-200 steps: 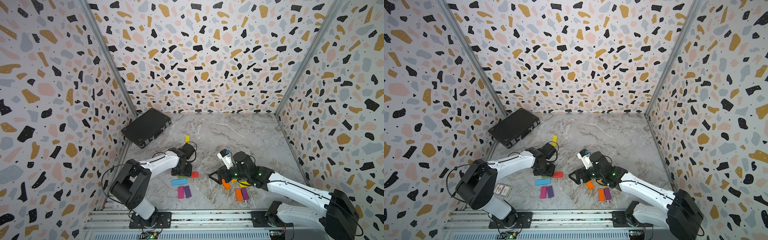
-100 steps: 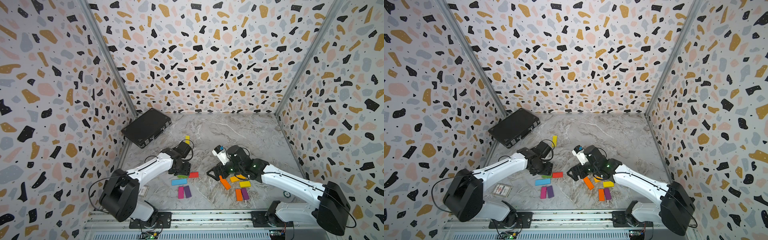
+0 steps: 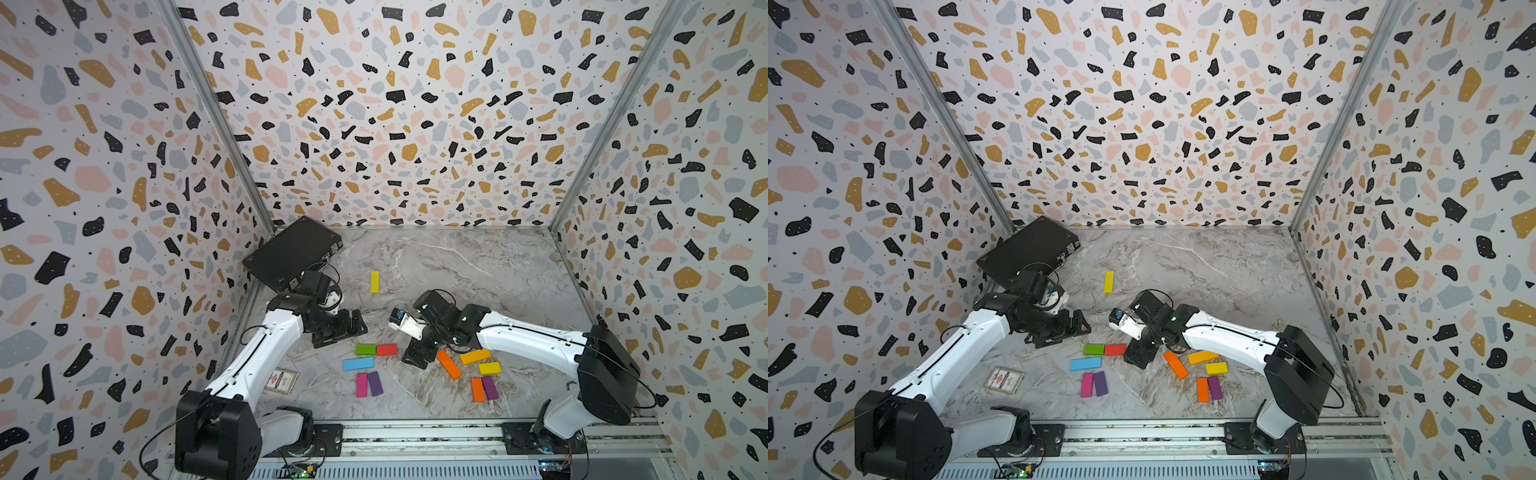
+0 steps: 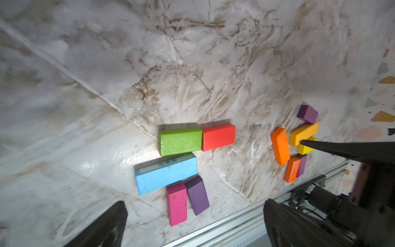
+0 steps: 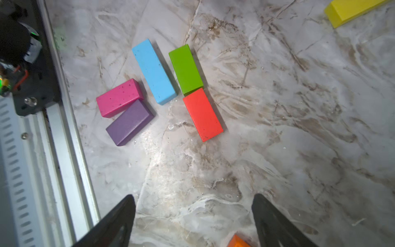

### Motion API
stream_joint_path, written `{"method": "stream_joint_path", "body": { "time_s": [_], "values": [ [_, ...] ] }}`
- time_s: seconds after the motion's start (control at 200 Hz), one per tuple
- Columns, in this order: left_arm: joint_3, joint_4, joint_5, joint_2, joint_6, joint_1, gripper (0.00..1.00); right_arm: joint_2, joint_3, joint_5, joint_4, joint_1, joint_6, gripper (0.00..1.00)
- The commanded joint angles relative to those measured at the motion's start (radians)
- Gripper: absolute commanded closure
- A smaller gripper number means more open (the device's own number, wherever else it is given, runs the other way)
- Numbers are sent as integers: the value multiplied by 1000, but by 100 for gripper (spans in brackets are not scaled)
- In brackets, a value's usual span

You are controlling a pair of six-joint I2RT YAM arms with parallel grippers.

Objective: Assemble the letter t with building blocks
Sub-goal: Pick up the building block from the center of the board.

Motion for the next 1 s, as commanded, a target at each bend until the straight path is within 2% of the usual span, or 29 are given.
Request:
{"method": "stream_joint_path", "body": {
  "time_s": [0.0,0.125,0.29,0.385,0.636,0.821,0.996],
  "values": [
    [-18,-32,136,-21,-3,24,0,11,-12,13,104,2,-100,14],
    [-41,-25,147,-13,-54,94,0,66,20,13,100,5,-170,17],
    [-29,-27,145,7,-53,224,0,152,93,-10,75,5,-242,23],
    [7,-36,139,36,-31,265,1,182,121,-13,86,5,-256,25],
    [59,-5,180,150,9,315,1,271,212,-41,36,7,-294,40],
    [44,39,236,184,-8,326,0,277,211,-97,15,14,-320,43],
    [22,51,229,191,2,329,0,288,209,-100,-6,27,-329,42]
  ]
}}
